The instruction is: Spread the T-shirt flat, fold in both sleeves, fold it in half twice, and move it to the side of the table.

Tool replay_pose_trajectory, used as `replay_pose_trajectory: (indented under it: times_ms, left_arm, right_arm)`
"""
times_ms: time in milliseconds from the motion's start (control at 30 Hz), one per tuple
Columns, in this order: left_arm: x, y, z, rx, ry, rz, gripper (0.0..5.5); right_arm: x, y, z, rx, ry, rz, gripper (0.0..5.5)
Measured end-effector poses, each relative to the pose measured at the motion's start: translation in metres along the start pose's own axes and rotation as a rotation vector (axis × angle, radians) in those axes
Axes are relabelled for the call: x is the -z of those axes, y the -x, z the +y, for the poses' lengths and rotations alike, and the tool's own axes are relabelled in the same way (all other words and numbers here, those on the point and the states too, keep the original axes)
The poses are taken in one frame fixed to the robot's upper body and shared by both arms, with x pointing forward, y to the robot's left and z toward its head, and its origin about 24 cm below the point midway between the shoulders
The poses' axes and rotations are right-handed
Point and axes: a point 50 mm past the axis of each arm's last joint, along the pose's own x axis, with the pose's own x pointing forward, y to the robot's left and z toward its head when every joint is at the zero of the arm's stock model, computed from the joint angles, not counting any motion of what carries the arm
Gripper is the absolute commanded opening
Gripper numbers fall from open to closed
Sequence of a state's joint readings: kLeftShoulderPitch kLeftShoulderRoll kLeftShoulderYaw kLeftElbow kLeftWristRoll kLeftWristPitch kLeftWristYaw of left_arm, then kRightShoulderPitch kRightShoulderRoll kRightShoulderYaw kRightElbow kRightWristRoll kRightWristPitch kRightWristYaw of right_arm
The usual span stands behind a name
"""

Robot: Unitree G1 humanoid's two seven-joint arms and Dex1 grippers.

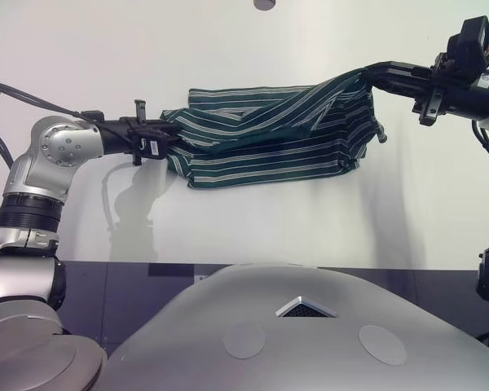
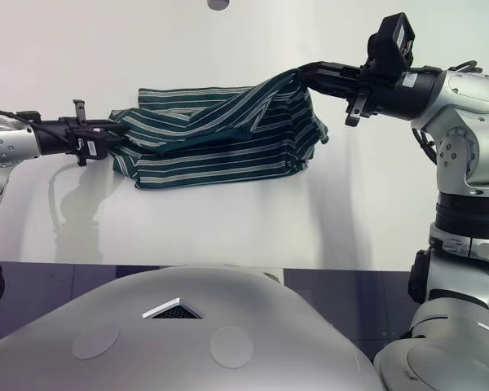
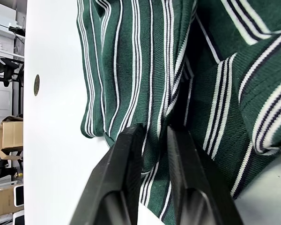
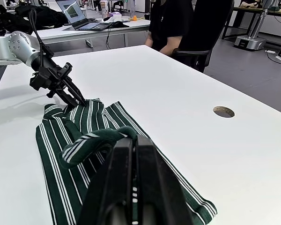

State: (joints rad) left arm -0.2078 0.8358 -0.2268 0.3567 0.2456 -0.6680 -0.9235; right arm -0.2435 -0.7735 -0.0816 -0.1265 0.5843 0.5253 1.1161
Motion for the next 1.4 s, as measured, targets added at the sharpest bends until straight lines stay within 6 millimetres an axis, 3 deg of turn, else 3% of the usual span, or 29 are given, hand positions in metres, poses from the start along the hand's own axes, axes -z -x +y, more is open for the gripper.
replay_pose_trajectory:
  times_ms: [67, 267, 433, 567, 700, 967, 1067, 1300, 1400]
  left_arm:
    - [0.0, -0.001, 0.0, -0.003, 0.001, 0.0, 0.03]
    - [0.002, -0.003, -0.001, -0.033, 0.033, -0.011, 0.03]
    - [-0.013, 0.024, 0.018, -0.11, 0.242, -0.18, 0.03]
    - [-0.038, 0.084, 0.037, -0.146, 0.425, -0.287, 0.03]
    - [-0.081, 0.116, 0.042, -0.123, 0.568, -0.432, 0.03]
    - [-0.122, 0.154, 0.071, -0.186, 0.599, -0.615, 0.03]
    - [-0.133, 0.171, 0.086, -0.238, 0.571, -0.709, 0.03]
    - [-0.151, 0.197, 0.119, -0.374, 0.501, -0.882, 0.03]
    - [-0.155, 0.204, 0.125, -0.398, 0.481, -0.921, 0.03]
  right_arm:
    - [0.001, 0.0, 0.0, 0.0, -0.003, 0.001, 0.0]
    - [0.001, 0.0, 0.002, -0.016, -0.005, 0.002, 0.0]
    - [-0.012, 0.016, 0.005, -0.044, 0.003, 0.009, 0.0]
    - [-0.044, 0.048, 0.025, -0.113, -0.028, -0.055, 0.0]
    - [-0.075, 0.073, 0.048, -0.184, -0.079, -0.168, 0.0]
    - [-0.117, 0.088, 0.056, -0.218, -0.039, -0.34, 0.0]
    - [-0.141, 0.092, 0.057, -0.24, 0.012, -0.436, 0.0]
    - [-0.191, 0.095, 0.053, -0.234, 0.122, -0.589, 0.0]
    - [-0.196, 0.098, 0.052, -0.24, 0.129, -0.614, 0.0]
